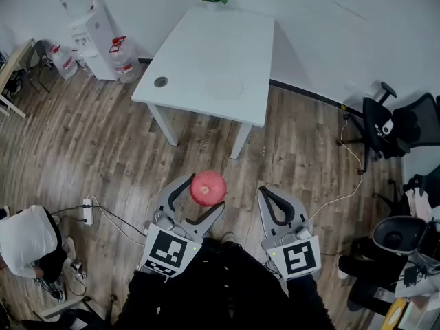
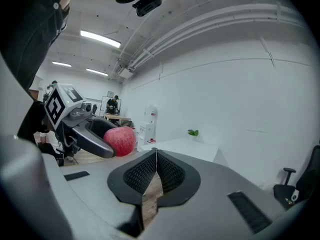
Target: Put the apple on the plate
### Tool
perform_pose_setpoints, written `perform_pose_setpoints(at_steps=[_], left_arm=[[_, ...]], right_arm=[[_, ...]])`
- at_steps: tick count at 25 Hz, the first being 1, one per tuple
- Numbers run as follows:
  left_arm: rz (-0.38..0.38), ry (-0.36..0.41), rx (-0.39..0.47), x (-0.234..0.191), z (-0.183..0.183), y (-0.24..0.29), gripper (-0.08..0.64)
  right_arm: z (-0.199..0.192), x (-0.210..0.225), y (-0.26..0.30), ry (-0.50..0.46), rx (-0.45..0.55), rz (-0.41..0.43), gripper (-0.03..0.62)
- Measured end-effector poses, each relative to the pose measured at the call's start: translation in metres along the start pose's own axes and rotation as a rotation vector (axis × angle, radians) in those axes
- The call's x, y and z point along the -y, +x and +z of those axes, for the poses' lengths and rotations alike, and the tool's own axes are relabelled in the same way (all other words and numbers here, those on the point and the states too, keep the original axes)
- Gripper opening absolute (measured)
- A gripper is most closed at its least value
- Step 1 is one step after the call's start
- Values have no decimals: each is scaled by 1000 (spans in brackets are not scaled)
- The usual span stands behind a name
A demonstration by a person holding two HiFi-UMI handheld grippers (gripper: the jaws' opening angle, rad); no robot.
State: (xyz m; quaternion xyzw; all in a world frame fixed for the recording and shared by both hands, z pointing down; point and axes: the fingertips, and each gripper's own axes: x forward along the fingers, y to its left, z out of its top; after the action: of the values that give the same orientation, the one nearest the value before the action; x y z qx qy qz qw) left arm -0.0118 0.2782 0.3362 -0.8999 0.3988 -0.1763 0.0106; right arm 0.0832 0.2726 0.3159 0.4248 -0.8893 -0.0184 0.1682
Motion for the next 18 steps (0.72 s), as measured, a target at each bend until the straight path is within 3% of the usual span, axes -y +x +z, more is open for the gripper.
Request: perform_pose_setpoints(at_steps=[7,18], left_arm=[[-9,-32,-4,0,-1,3,351],[-28,3,26,-11,1,4,351]], right_arm=[[-3,1,-1,1,-13,-14,41],[1,-4,5,-19,-29,-30,41]])
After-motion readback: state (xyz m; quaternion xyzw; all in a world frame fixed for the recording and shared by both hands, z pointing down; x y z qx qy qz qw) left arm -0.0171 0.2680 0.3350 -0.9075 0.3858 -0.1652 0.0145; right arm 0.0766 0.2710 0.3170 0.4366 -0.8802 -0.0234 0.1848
